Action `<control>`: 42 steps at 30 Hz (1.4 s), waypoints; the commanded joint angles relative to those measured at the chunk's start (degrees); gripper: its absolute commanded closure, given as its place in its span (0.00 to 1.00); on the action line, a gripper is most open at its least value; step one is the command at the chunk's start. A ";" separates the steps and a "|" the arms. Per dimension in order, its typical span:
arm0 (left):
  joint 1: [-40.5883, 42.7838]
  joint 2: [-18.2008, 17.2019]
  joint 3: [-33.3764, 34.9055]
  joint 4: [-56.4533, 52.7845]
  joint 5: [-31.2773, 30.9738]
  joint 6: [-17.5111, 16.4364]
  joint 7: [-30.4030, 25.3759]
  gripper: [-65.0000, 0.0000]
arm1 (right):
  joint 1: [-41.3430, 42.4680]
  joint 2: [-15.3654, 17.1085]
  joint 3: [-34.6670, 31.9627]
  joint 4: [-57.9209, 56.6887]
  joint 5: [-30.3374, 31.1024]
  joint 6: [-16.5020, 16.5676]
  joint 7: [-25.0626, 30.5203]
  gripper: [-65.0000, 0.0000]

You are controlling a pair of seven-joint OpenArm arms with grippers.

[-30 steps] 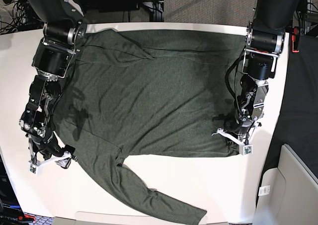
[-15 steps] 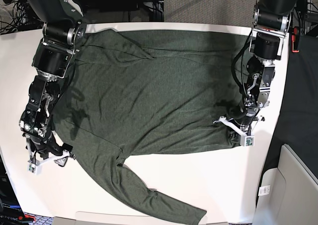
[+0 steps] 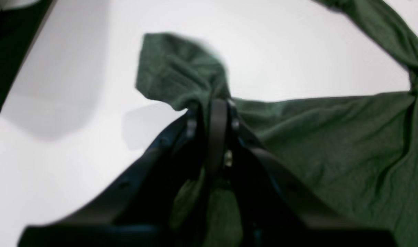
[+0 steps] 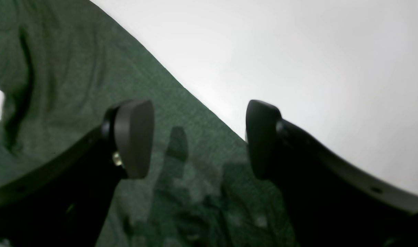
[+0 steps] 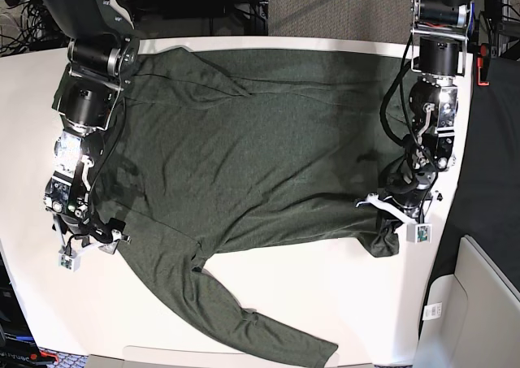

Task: Fold the T-shirt properly
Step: 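Grasp the shirt side edges near the sleeve seams with both grippers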

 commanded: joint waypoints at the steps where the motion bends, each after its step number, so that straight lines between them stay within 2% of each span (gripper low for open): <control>1: -0.84 -0.74 -0.44 1.34 -0.17 -0.06 -1.31 1.00 | 2.63 1.07 -0.35 -0.41 0.01 0.27 2.15 0.35; 9: -0.14 -0.74 -0.44 1.34 -0.17 -0.06 -1.31 1.00 | 4.39 3.97 -4.84 -7.70 0.01 0.09 9.01 0.35; 17: -0.14 -0.65 -0.44 1.34 -0.17 -0.06 -1.31 1.00 | 5.36 4.23 -6.42 -14.82 0.01 0.27 11.82 0.35; 25: -0.14 -0.65 -0.44 1.34 -0.17 -0.06 -1.31 1.00 | 3.95 4.50 -6.51 -15.97 0.01 0.35 11.65 0.36; 28: -0.14 -0.65 -0.44 1.34 -0.17 -0.06 -1.31 1.00 | 3.87 4.32 -6.42 -16.32 0.28 0.35 8.48 0.36; 31: -0.14 -0.65 -0.35 1.34 -0.17 -0.06 -1.31 1.00 | 3.87 4.06 -6.07 -15.97 0.45 0.44 6.28 0.47; 36: -0.14 -0.65 -0.35 1.34 -0.17 -0.15 -1.31 1.00 | 3.78 4.06 -5.98 -15.97 2.04 1.14 6.02 0.78; 42: -0.14 -0.74 -0.44 1.34 -0.17 -0.15 -1.31 1.00 | 3.07 4.32 -5.89 -15.53 6.78 6.16 3.47 0.90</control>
